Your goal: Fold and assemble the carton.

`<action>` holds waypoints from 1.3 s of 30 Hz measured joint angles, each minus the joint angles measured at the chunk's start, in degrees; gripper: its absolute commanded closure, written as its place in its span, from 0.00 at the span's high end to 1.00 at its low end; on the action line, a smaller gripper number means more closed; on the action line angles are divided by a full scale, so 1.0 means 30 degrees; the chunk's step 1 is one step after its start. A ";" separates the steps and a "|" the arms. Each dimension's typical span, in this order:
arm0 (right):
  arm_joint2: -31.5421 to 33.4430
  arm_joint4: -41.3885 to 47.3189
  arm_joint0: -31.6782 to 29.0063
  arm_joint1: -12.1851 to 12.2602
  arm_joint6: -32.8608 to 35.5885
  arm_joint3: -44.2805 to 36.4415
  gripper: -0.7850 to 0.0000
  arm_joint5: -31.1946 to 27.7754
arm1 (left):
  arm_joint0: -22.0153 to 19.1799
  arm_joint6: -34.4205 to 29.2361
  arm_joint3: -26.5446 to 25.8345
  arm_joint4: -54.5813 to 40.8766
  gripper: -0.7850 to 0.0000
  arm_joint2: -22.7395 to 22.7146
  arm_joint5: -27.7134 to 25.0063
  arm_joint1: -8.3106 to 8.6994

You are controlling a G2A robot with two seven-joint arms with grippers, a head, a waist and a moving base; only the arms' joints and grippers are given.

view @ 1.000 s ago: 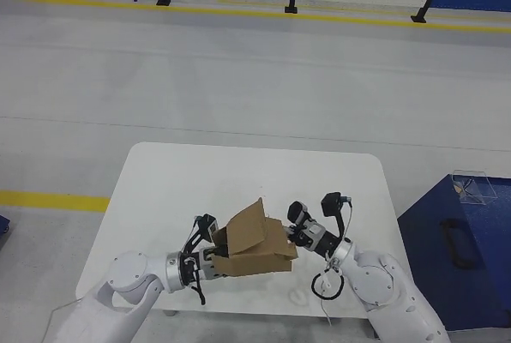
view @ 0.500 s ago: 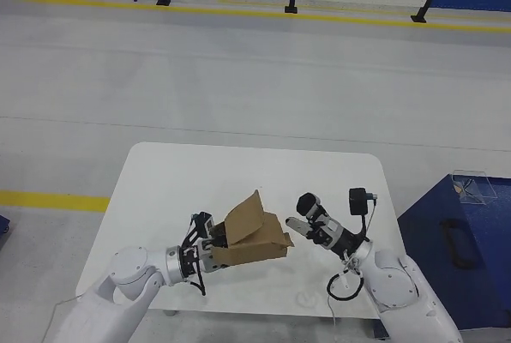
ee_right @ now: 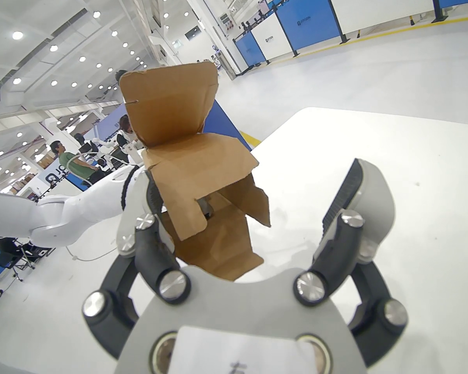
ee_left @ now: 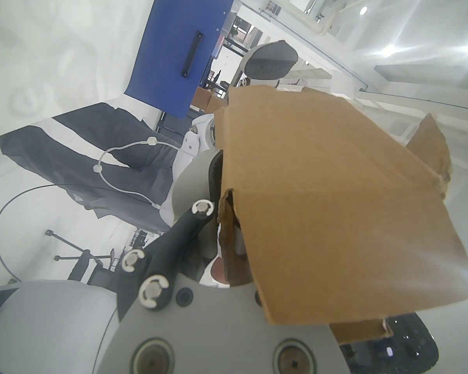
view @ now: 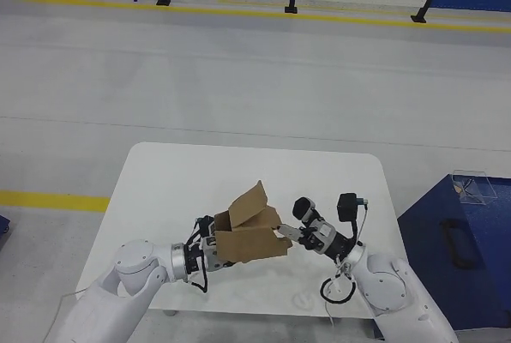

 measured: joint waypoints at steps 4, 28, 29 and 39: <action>-0.0150 0.0377 0.0121 -0.0054 -0.0162 0.0248 1.00 -0.0163 | 0.0056 0.0033 -0.0083 0.0304 0.00 -0.0073 -0.0343 0.0009; -0.1412 -0.0954 0.0330 -0.0324 -0.0171 0.0539 1.00 0.0724 | 0.0855 -0.0075 -0.0997 0.1658 0.00 -0.0227 -0.1702 0.0050; -0.1378 -0.0895 0.0337 -0.0325 -0.0192 0.0557 1.00 0.0699 | 0.0855 -0.0076 -0.1019 0.1683 0.00 -0.0237 -0.1771 0.0047; -0.0488 -0.0061 0.0181 -0.0226 -0.0034 0.0501 1.00 0.0348 | 0.1176 0.0766 -0.1221 0.1041 0.00 -0.0502 -0.2064 -0.0008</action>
